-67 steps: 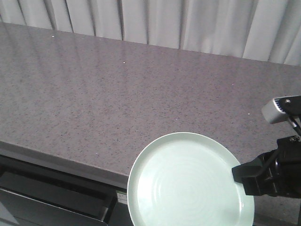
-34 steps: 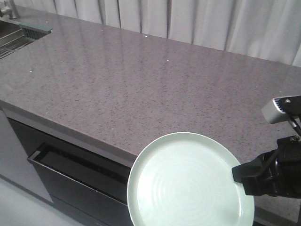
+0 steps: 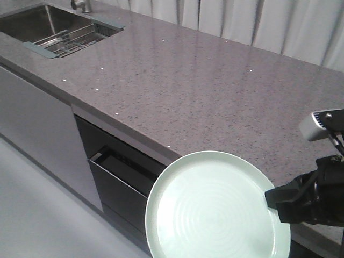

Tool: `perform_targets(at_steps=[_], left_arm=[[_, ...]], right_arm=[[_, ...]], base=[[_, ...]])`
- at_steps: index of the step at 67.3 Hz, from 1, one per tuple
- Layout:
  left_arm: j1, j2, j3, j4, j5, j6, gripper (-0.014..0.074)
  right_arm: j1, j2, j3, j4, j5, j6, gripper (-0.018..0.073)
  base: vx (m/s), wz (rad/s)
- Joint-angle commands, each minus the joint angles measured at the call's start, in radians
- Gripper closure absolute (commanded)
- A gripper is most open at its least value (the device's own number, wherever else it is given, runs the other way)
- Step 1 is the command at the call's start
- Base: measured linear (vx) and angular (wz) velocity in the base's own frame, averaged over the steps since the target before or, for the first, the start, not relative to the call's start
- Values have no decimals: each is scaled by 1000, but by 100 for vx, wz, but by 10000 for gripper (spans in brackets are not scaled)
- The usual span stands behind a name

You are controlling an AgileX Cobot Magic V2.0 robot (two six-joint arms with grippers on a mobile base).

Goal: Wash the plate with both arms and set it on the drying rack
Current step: 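Drive the base away from the counter holding the plate in the right gripper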

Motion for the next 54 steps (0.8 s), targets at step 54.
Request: perform_targets(at_steps=[54], left_arm=[[-4, -13, -31, -2, -68, -5, 603]], right_arm=[[-1, -13, -26, 36, -37, -11, 564]], base=[[-5, 41]])
